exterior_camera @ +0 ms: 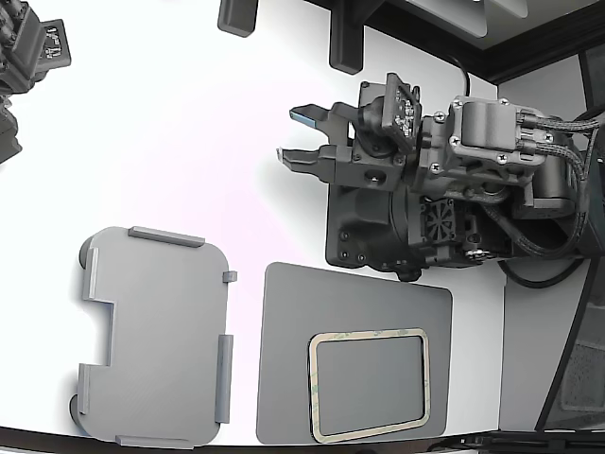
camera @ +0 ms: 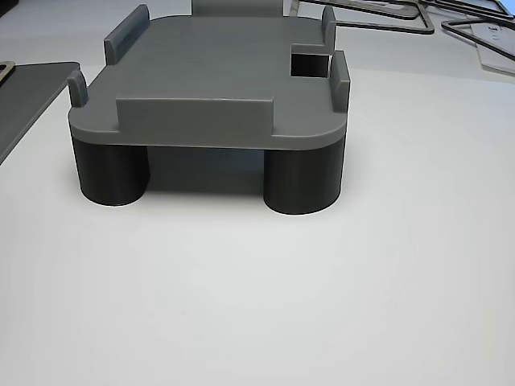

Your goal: Move top rectangular frame to the holder.

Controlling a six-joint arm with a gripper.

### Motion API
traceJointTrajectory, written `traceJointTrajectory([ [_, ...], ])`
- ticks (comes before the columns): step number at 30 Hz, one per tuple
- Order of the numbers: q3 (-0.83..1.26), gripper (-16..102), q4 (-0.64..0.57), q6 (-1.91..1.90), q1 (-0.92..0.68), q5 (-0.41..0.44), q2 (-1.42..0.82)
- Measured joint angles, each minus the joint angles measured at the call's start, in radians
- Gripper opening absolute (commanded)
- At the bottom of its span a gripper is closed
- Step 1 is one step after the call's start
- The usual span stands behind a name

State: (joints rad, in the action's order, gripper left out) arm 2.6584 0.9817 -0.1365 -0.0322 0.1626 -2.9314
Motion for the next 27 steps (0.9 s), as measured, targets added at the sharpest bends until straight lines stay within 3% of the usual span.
traceJointTrajectory([
  [3, 0.029, 100, -0.041, 0.044, 0.0, -0.002, 0.0],
  [8, 0.029, 100, -0.212, 0.089, 0.0, -0.006, 0.0],
  [13, 0.008, 100, -0.23, 0.097, -0.029, 0.006, 0.006],
  [21, -0.252, 100, -0.009, -0.071, -0.311, 0.202, 0.229],
  [27, -0.476, 100, 0.244, -0.314, -0.606, 0.308, 0.451],
])
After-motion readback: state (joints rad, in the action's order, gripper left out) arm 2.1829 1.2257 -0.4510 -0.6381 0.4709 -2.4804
